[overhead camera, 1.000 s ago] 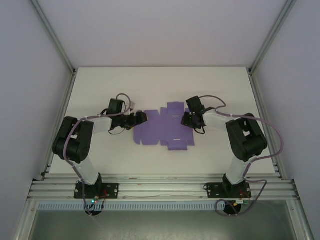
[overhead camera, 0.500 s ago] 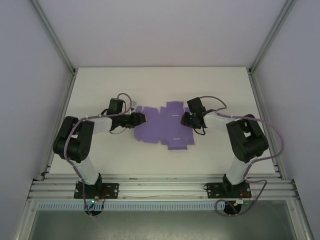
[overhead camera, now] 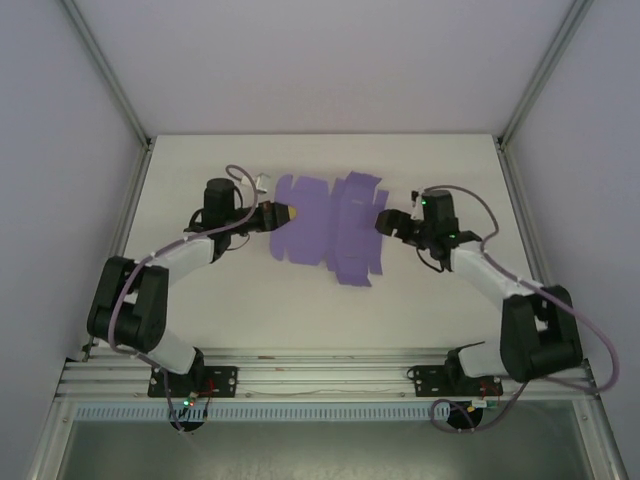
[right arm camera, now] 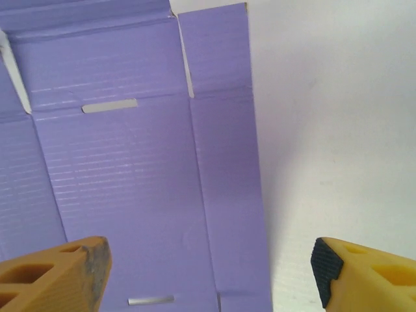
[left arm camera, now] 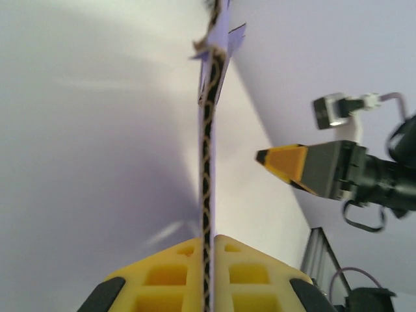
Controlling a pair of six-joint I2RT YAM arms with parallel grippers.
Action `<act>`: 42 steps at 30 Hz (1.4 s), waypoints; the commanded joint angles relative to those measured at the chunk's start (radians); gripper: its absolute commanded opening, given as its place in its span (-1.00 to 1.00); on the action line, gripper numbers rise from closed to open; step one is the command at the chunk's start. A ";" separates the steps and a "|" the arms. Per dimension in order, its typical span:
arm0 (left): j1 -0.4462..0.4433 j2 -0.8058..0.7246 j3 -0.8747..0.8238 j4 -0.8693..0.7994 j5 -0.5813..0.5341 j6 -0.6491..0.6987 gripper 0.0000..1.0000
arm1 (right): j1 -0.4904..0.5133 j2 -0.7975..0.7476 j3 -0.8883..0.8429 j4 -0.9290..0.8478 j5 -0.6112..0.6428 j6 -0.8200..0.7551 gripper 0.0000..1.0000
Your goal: Assemble paper box
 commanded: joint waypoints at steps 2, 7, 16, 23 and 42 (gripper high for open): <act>-0.005 -0.082 0.041 0.163 0.173 0.064 -1.00 | -0.053 -0.084 -0.017 0.064 -0.161 -0.060 0.64; -0.004 -0.177 0.024 0.235 0.217 0.078 -1.00 | -0.122 -0.144 -0.047 0.151 -0.308 -0.071 0.60; -0.007 -0.272 0.032 0.228 0.214 0.026 -1.00 | -0.142 -0.222 -0.078 0.257 -0.503 -0.088 0.19; -0.007 -0.298 0.032 0.165 0.153 0.041 -1.00 | -0.144 -0.282 -0.098 0.283 -0.525 -0.100 -0.30; -0.006 -0.320 0.006 -0.388 -0.540 0.175 1.00 | -0.122 -0.192 -0.044 -0.027 -0.363 -0.325 -1.00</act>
